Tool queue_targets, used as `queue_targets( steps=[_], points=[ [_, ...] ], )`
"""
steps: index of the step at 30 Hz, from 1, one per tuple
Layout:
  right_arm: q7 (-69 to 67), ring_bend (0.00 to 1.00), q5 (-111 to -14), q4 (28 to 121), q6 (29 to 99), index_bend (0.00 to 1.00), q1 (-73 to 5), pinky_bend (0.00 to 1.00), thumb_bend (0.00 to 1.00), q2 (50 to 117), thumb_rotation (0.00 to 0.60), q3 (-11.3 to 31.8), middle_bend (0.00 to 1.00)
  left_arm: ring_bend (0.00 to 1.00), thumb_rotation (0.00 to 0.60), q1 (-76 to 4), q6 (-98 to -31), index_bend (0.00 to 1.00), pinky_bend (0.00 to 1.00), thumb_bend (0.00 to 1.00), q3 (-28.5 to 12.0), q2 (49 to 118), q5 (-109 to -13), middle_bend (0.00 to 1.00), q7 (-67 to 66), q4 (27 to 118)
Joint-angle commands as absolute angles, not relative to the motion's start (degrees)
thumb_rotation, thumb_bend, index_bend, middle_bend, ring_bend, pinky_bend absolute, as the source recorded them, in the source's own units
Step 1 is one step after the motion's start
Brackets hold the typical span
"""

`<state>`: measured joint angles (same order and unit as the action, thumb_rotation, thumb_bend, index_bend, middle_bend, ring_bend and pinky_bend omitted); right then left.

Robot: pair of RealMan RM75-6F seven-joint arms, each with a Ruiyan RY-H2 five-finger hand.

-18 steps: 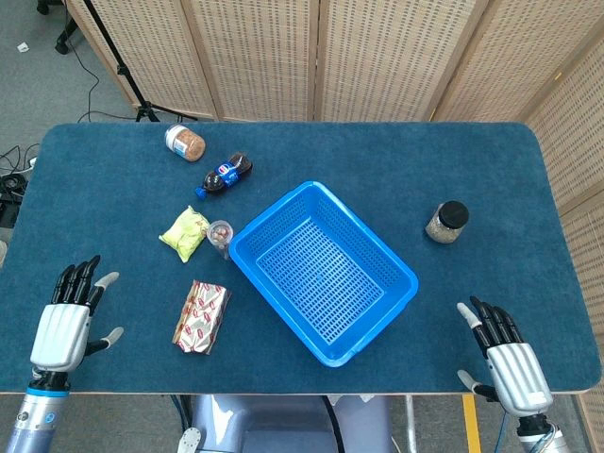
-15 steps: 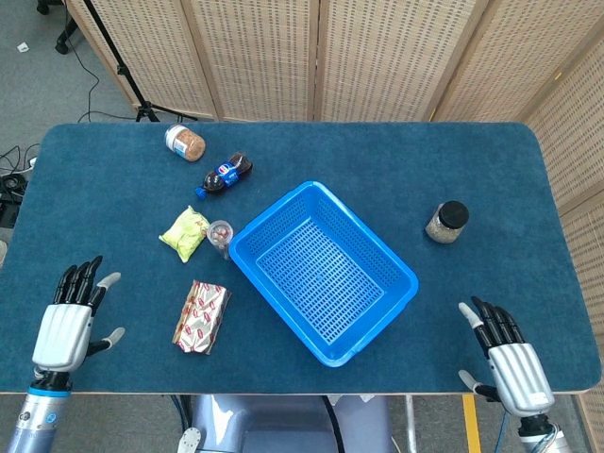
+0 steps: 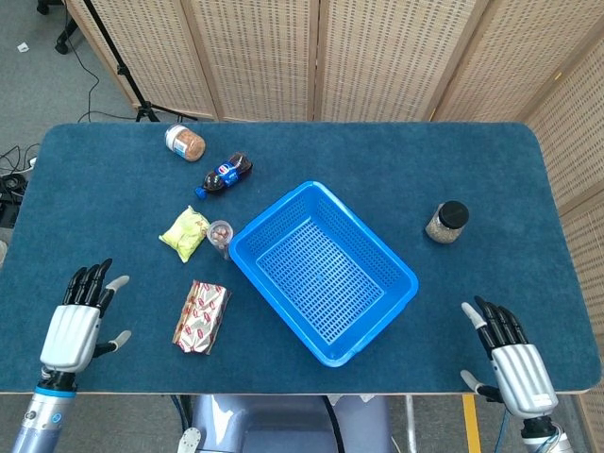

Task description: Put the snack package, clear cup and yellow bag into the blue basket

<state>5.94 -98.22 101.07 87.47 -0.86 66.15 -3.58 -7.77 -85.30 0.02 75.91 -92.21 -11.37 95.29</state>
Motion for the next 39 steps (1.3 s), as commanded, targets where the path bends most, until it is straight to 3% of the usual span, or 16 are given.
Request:
queue_targets(
  steps=[1,18,39],
  points=[
    [5.9,0.00,-98.3,101.1,87.5,0.00,-0.8,0.06,0.21,66.2,0.600,-3.5,0.00,0.00,0.600,-8.2,-83.5,0.22,0.02,0.03,0.1,75.8,-90.8,0.00,-12.4,96.6],
    [3.4,0.00,-99.8,101.4,89.7,0.00,-0.2,0.06,0.21,64.8,0.600,-3.7,0.00,0.00,0.600,-19.0,-61.1,0.22,0.02,0.06,3.1,65.8,-87.7,0.00,-19.0,112.5],
    [2.1,0.00,-100.2,101.4,90.5,0.00,0.2,0.06,0.21,64.2,0.600,-3.5,0.00,0.00,0.600,-25.8,-49.1,0.22,0.02,0.06,5.7,66.9,-82.0,0.00,-25.9,113.2]
  ],
)
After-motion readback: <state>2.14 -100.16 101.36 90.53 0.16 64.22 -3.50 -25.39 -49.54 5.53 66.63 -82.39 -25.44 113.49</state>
